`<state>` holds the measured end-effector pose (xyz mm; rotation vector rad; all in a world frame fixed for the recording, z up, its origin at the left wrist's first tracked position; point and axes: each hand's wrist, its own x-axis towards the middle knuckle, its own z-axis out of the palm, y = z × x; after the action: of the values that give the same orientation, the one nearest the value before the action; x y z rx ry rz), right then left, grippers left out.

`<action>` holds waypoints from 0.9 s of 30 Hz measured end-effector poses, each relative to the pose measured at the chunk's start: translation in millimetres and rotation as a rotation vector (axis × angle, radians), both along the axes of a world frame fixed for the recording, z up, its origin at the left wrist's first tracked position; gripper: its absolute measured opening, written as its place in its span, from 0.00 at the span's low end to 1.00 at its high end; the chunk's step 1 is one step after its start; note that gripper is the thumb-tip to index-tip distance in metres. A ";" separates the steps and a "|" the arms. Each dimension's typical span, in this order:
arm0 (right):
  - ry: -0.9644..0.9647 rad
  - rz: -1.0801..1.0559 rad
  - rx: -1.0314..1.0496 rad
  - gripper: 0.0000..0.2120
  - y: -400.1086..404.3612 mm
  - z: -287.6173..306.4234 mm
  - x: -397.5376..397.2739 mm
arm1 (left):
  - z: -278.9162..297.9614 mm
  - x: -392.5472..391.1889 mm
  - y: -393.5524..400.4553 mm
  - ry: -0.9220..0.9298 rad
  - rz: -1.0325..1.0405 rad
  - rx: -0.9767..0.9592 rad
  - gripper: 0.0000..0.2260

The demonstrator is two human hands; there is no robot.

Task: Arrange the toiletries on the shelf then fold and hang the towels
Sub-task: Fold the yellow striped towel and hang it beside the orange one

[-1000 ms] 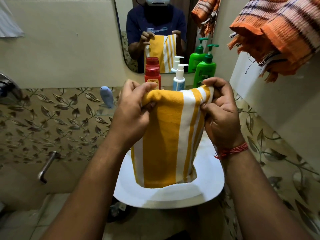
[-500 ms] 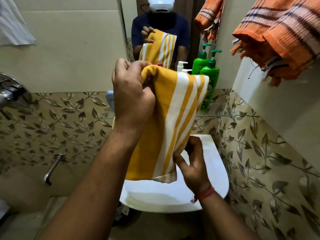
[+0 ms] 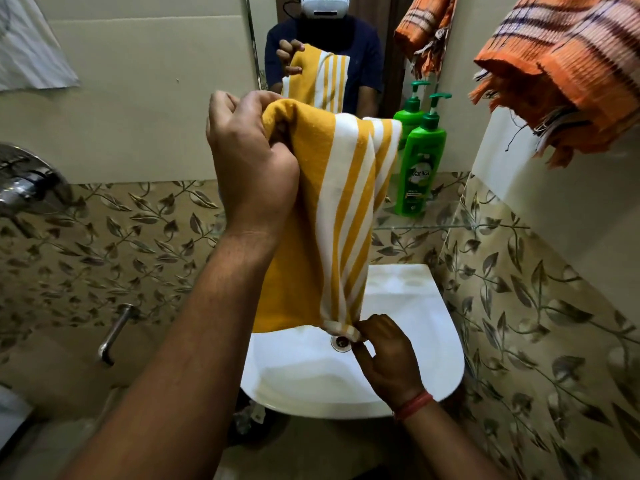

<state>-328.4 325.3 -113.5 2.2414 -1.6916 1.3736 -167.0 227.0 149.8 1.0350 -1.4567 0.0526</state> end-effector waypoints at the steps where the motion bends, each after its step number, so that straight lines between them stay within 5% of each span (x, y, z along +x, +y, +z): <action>1: -0.051 -0.071 0.024 0.02 2.1 -5.9 -1.4 | 0.5 1.5 -0.5 0.003 0.006 0.001 0.18; 6: -0.447 -0.392 0.217 0.10 6.4 -12.9 -8.6 | -7.3 7.6 -2.6 0.018 0.001 0.047 0.17; 12: -0.504 -0.473 0.406 0.15 1.9 -28.2 -21.7 | -5.0 7.4 -0.4 0.034 -0.048 0.091 0.17; 15: -0.713 -0.472 0.258 0.18 -4.1 1.3 -34.6 | -4.2 6.2 7.1 -0.029 -0.190 0.106 0.17; 18: -0.892 -0.140 0.038 0.13 -14.7 83.9 -40.7 | -9.2 5.3 13.7 -0.068 -0.334 0.172 0.14; 20: -0.820 0.105 0.012 0.20 -18.6 137.6 -38.2 | -14.3 4.8 16.4 -0.100 -0.387 0.212 0.14; 23: -0.592 0.152 0.064 0.33 -20.7 189.0 -32.7 | -17.5 5.3 16.8 -0.168 -0.507 0.252 0.13; 27: -0.393 -0.047 0.020 0.13 -17.2 215.2 -35.0 | -21.9 16.4 6.9 -0.149 -0.661 0.293 0.10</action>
<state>-363.4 308.1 101.7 2.0233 -1.8508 1.8915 -150.5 233.8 127.9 0.7400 -1.9195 -0.5831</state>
